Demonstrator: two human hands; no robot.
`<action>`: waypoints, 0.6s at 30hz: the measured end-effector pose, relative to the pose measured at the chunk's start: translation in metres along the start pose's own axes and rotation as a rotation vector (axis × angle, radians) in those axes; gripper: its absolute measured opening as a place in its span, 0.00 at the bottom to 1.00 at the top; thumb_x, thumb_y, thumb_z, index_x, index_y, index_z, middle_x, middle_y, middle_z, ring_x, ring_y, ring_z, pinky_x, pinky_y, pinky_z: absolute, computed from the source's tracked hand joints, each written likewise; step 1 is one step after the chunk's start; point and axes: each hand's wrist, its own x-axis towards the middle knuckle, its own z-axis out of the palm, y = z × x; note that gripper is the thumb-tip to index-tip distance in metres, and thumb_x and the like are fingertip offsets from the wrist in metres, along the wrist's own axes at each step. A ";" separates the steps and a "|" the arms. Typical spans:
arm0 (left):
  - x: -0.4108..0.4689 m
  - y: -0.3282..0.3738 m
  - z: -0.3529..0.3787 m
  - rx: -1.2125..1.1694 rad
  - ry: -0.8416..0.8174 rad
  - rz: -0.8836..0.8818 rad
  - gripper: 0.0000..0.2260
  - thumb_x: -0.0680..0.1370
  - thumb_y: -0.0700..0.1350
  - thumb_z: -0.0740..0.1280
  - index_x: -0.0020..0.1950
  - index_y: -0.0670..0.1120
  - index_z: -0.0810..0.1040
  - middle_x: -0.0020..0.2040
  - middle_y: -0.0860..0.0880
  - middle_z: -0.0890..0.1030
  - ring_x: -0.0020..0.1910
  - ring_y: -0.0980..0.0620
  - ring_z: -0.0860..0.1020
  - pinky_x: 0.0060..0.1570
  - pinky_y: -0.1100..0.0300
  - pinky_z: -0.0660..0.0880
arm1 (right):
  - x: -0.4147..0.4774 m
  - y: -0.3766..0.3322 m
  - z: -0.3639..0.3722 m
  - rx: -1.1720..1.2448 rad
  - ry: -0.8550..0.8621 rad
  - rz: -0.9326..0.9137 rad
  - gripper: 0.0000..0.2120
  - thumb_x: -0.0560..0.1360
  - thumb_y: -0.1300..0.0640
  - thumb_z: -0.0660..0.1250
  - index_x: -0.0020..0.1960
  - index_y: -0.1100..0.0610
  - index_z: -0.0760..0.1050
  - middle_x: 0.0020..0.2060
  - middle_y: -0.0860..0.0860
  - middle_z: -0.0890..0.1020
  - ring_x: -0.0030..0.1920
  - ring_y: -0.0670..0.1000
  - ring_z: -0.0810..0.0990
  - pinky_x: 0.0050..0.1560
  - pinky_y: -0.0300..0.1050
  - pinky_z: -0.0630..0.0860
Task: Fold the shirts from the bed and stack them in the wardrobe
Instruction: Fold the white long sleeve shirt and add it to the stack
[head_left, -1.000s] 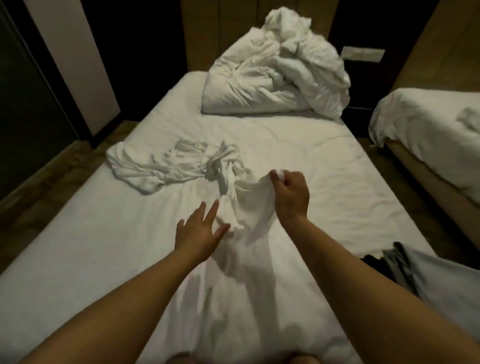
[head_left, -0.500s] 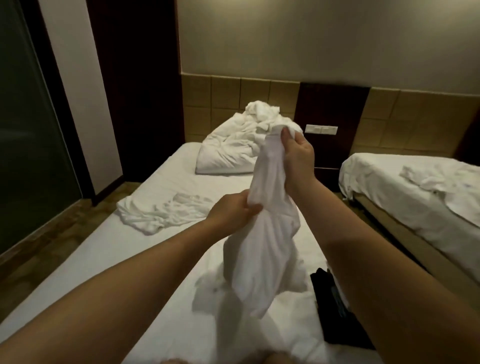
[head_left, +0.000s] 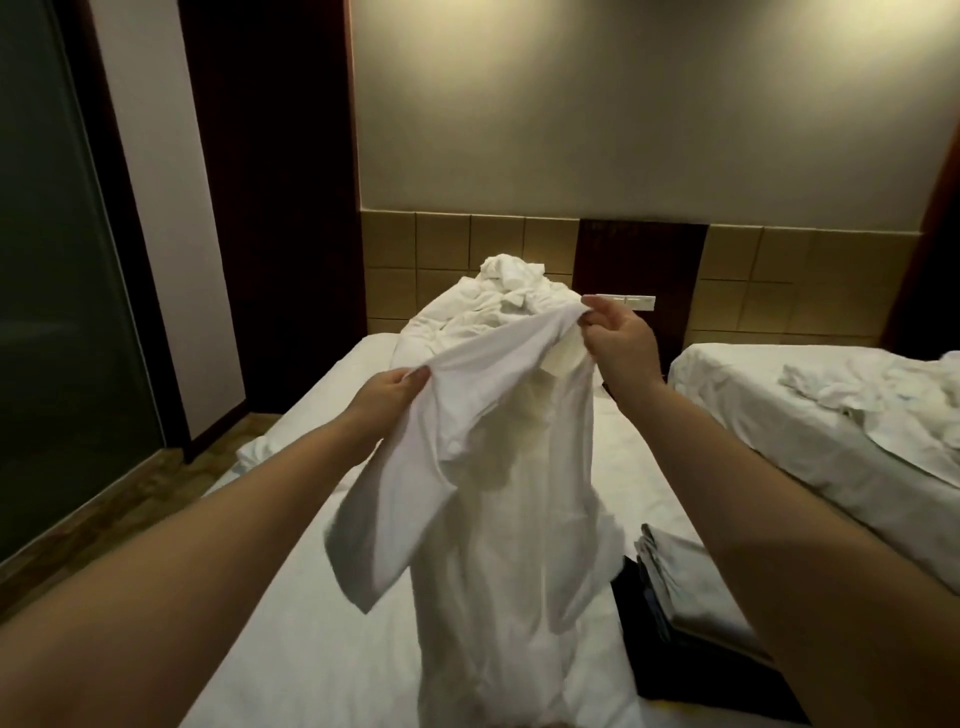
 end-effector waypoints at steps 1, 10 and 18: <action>0.001 0.001 -0.004 0.014 0.026 0.010 0.11 0.80 0.52 0.59 0.50 0.49 0.78 0.44 0.52 0.79 0.44 0.52 0.77 0.46 0.62 0.73 | 0.001 0.001 -0.002 -0.132 0.042 -0.058 0.14 0.75 0.62 0.64 0.59 0.57 0.77 0.50 0.49 0.81 0.51 0.50 0.78 0.55 0.44 0.75; 0.008 -0.008 -0.021 0.258 -0.034 -0.091 0.11 0.81 0.50 0.59 0.47 0.46 0.78 0.42 0.49 0.77 0.42 0.50 0.74 0.38 0.61 0.71 | 0.009 0.016 0.011 -0.441 -0.053 -0.005 0.13 0.78 0.56 0.60 0.57 0.62 0.76 0.53 0.58 0.78 0.56 0.58 0.75 0.51 0.46 0.68; -0.005 -0.024 0.012 0.308 -0.156 -0.106 0.09 0.78 0.51 0.63 0.52 0.46 0.74 0.45 0.47 0.77 0.37 0.54 0.75 0.36 0.62 0.70 | -0.018 0.021 0.046 -0.525 -0.445 0.068 0.05 0.76 0.57 0.64 0.47 0.57 0.77 0.38 0.51 0.76 0.38 0.50 0.73 0.33 0.39 0.69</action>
